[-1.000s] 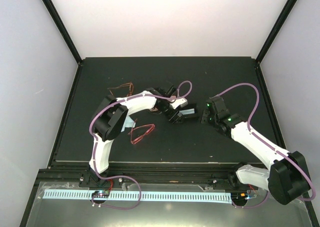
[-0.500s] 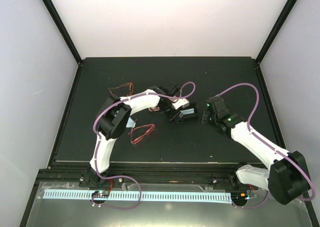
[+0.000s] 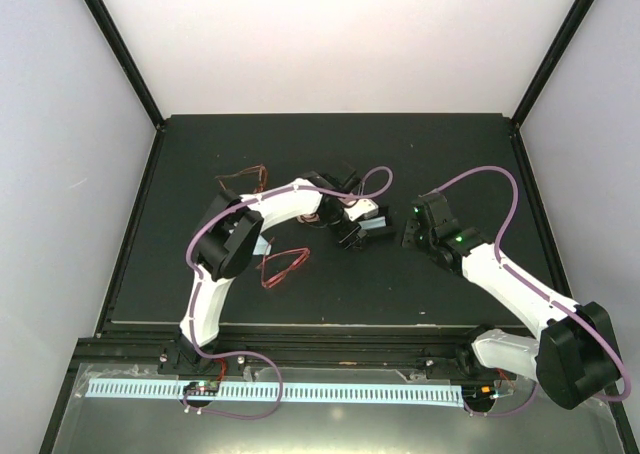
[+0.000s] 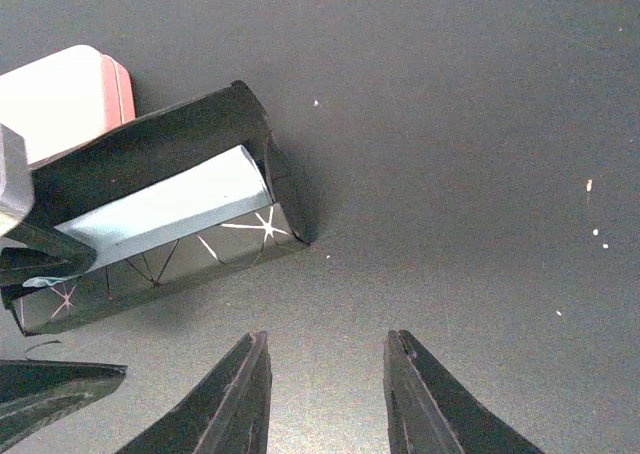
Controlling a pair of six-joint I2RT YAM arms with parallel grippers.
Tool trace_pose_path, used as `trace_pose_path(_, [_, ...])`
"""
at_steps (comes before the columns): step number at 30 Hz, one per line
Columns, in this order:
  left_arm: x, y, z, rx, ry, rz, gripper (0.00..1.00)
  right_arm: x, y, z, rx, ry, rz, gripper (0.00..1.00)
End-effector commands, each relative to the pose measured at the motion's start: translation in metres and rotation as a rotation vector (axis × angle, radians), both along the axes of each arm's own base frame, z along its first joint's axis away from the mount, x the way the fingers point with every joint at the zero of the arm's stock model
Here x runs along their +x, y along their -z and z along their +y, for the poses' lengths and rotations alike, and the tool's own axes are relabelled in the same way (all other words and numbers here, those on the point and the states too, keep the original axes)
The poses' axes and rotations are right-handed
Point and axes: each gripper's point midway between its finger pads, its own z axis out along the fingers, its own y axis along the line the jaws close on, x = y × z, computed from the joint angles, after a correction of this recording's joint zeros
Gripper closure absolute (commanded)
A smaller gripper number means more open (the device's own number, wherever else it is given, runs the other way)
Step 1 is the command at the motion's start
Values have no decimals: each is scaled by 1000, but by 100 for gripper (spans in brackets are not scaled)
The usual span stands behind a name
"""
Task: Organize the sunglasses
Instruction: Place the glasses cleaning cloth in the sunglasses case.
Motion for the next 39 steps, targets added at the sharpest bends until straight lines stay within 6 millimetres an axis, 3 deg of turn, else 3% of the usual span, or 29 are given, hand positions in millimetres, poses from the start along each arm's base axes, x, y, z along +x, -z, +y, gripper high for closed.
trace_pose_path(1, [9, -42, 5, -1, -39, -80, 22, 4, -3, 3, 16, -4, -8, 66])
trace_pose_path(5, [10, -42, 14, 45, -67, -92, 22, 4, -1, 2, 15, -4, -6, 66])
trace_pose_path(11, [1, -21, 24, 119, -69, -42, 23, 3, 1, 2, 14, -3, 1, 66])
trace_pose_path(17, [-9, -5, 20, 152, -30, -15, 23, 3, 3, 3, 12, -5, 4, 66])
trace_pose_path(27, [-22, -2, 13, 145, 43, 24, 28, 2, 3, 2, 11, -3, 6, 67])
trace_pose_path(39, [-30, 22, 28, 270, 28, 111, 29, 2, 5, 2, 10, -1, 9, 66])
